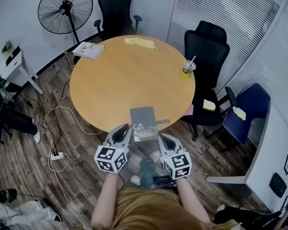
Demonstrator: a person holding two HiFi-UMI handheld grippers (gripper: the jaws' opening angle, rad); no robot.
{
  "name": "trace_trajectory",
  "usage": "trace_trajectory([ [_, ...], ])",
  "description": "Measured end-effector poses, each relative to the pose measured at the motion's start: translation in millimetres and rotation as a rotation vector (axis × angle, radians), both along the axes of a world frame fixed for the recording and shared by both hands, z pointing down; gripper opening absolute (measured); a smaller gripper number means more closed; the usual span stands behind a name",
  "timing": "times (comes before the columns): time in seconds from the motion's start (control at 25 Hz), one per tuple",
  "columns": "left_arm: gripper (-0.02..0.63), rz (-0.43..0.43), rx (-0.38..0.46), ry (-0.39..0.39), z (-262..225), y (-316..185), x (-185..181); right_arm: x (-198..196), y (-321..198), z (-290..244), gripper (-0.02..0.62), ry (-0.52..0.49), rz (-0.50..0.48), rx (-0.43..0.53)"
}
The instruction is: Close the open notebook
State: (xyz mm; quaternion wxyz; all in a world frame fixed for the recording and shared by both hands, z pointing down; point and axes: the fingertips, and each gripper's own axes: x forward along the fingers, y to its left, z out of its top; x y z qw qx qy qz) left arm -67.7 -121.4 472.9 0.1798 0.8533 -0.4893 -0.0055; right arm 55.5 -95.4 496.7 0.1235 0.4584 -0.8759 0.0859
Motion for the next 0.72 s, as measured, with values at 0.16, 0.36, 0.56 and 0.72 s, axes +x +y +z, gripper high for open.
trace_trajectory([
  [0.16, 0.074, 0.001, -0.004, -0.002, 2, 5, -3, -2, 3, -4, 0.011, -0.003, 0.007, 0.009],
  [0.36, 0.073, 0.004, -0.010, -0.010, 5, 8, -1, -1, 8, -5, 0.011, 0.004, 0.006, 0.015],
  [0.56, 0.072, 0.003, -0.010, -0.015, 5, 11, 0, 3, 9, -6, 0.011, 0.000, 0.013, 0.014],
  [0.72, 0.072, -0.004, -0.009, -0.017, 5, 13, -1, 3, 11, -7, 0.011, -0.021, 0.013, 0.020],
])
